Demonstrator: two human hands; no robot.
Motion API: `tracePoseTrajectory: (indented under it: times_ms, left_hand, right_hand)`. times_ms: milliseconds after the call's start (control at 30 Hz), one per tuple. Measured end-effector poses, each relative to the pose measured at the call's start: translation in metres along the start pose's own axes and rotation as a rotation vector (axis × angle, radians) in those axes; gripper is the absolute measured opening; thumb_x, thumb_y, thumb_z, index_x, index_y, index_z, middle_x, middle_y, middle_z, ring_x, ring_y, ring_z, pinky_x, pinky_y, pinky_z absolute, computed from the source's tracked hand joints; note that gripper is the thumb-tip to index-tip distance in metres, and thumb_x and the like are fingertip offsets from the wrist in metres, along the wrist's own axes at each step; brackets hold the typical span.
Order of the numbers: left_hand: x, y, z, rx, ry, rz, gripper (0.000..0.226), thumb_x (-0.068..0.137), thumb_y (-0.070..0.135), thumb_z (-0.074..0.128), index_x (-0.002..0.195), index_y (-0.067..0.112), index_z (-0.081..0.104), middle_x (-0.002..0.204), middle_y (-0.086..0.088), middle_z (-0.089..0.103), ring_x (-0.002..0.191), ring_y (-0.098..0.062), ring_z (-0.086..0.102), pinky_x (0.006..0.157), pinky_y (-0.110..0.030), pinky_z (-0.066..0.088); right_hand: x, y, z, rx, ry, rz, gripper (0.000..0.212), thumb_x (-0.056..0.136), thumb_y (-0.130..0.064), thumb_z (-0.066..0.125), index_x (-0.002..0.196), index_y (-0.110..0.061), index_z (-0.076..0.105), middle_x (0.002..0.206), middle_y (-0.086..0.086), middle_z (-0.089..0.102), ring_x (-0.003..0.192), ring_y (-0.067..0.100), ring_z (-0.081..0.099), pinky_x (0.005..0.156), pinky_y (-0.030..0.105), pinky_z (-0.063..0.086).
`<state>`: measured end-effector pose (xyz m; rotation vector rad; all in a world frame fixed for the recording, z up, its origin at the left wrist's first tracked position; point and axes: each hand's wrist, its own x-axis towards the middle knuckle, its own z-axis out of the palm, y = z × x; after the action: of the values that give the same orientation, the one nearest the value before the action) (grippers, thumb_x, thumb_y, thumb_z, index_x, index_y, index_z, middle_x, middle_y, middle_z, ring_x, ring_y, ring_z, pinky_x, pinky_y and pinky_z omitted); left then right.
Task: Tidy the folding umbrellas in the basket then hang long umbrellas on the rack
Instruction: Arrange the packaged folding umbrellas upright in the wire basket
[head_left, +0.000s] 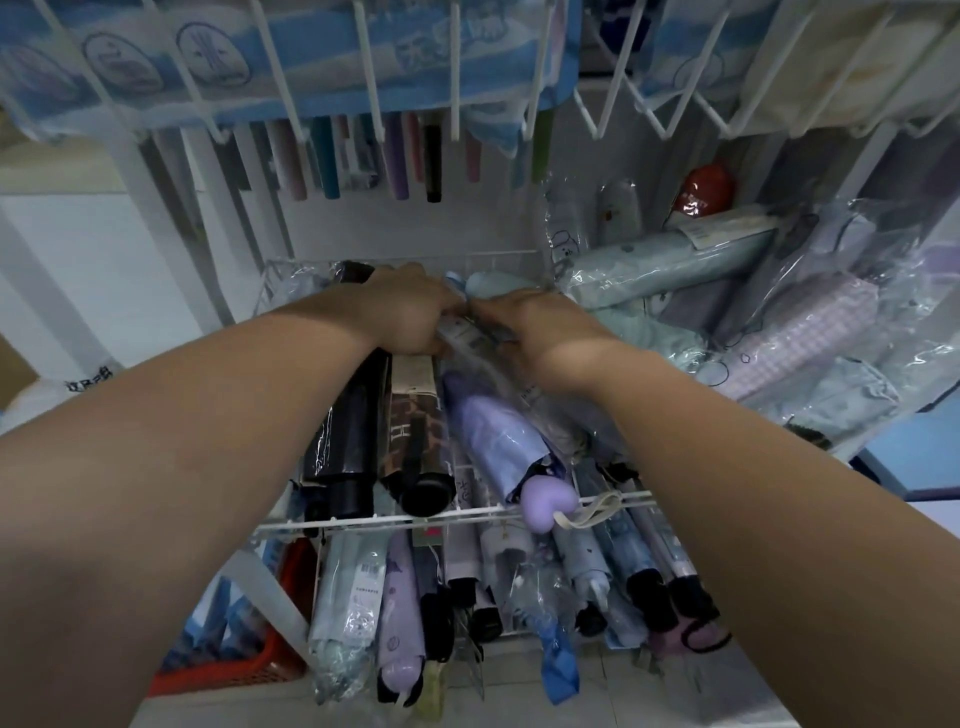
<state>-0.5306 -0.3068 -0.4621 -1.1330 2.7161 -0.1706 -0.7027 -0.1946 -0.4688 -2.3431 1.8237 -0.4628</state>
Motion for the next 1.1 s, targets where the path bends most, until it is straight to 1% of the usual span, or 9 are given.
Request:
tracePoseTrajectory:
  times_ms: [133,233,400,633,700,800,900,1000,1100]
  left_hand:
    - [0.012,0.004,-0.003,0.076,-0.034,-0.015,0.065,0.078,0.061,0.071,0.137,0.037,0.055,0.144,0.003,0.049,0.123,-0.033,0.043,0.107,-0.052,0.036]
    - [0.015,0.007,-0.003,0.127,-0.032,-0.013,0.063,0.076,0.060,0.073,0.132,0.033,0.060,0.135,0.000,0.049,0.121,-0.032,0.042,0.104,-0.049,0.036]
    - [0.011,0.007,-0.008,0.179,0.031,0.029,0.058,0.075,0.066,0.072,0.120,0.032,0.064,0.128,0.004,0.056,0.118,-0.026,0.041,0.099,-0.045,0.031]
    - [-0.018,-0.001,-0.015,0.128,0.234,0.070,0.048,0.072,0.061,0.078,0.105,0.029,0.065,0.106,0.003,0.067,0.106,-0.023,0.050,0.095,-0.042,0.032]
    - [-0.027,0.002,-0.019,0.141,0.311,0.088,0.044,0.073,0.058,0.078,0.101,0.026,0.066,0.102,0.002,0.067,0.104,-0.025,0.052,0.095,-0.043,0.035]
    - [-0.039,0.008,-0.029,0.149,0.407,0.109,0.036,0.075,0.051,0.077,0.097,0.025,0.067,0.097,0.002,0.067,0.102,-0.025,0.053,0.095,-0.043,0.035]
    - [-0.051,0.014,-0.038,0.195,0.475,0.100,0.035,0.077,0.050,0.073,0.102,0.026,0.068,0.099,0.003,0.067,0.106,-0.026,0.052,0.099,-0.043,0.034]
    - [-0.061,0.020,-0.037,0.223,0.544,0.082,0.037,0.080,0.050,0.071,0.109,0.026,0.069,0.104,0.003,0.067,0.113,-0.026,0.051,0.106,-0.044,0.030]
    - [-0.072,0.024,-0.033,0.200,0.567,0.046,0.058,0.078,0.050,0.076,0.130,0.027,0.062,0.132,-0.001,0.061,0.134,-0.029,0.043,0.118,-0.048,0.021]
  right_hand:
    - [0.000,0.002,0.000,0.019,0.016,0.004,0.054,0.090,-0.022,0.062,0.141,-0.036,0.051,0.135,0.004,0.063,0.120,0.027,0.060,0.099,0.040,0.049]
    - [0.001,0.003,0.002,0.003,0.024,0.009,0.051,0.087,-0.027,0.066,0.137,-0.028,0.056,0.129,0.005,0.066,0.116,0.028,0.062,0.095,0.041,0.051]
    - [0.005,0.007,0.006,-0.046,0.008,0.033,0.054,0.079,-0.034,0.074,0.131,-0.028,0.058,0.122,0.004,0.067,0.109,0.027,0.063,0.091,0.039,0.052]
    - [0.007,0.005,0.010,-0.018,0.020,0.045,0.054,0.083,-0.047,0.071,0.130,-0.025,0.056,0.123,0.006,0.065,0.109,0.027,0.061,0.092,0.038,0.051]
    - [0.006,0.003,0.010,-0.015,0.027,0.053,0.052,0.084,-0.051,0.069,0.127,-0.025,0.058,0.119,0.005,0.066,0.105,0.026,0.062,0.090,0.039,0.052]
    - [0.005,-0.004,0.010,0.022,0.048,0.081,0.050,0.083,-0.055,0.068,0.124,-0.028,0.059,0.114,0.001,0.068,0.100,0.025,0.064,0.082,0.032,0.050]
    - [0.004,-0.012,0.008,0.068,0.059,0.108,0.052,0.084,-0.056,0.067,0.126,-0.028,0.057,0.117,0.001,0.069,0.103,0.025,0.064,0.077,0.028,0.043]
    - [0.001,-0.021,0.006,0.120,0.059,0.106,0.052,0.089,-0.049,0.067,0.129,-0.018,0.053,0.119,0.006,0.067,0.104,0.028,0.063,0.074,0.028,0.039]
    - [-0.003,-0.028,0.008,0.134,0.092,0.096,0.048,0.093,-0.037,0.064,0.130,-0.012,0.048,0.119,0.011,0.066,0.105,0.031,0.062,0.072,0.028,0.037]
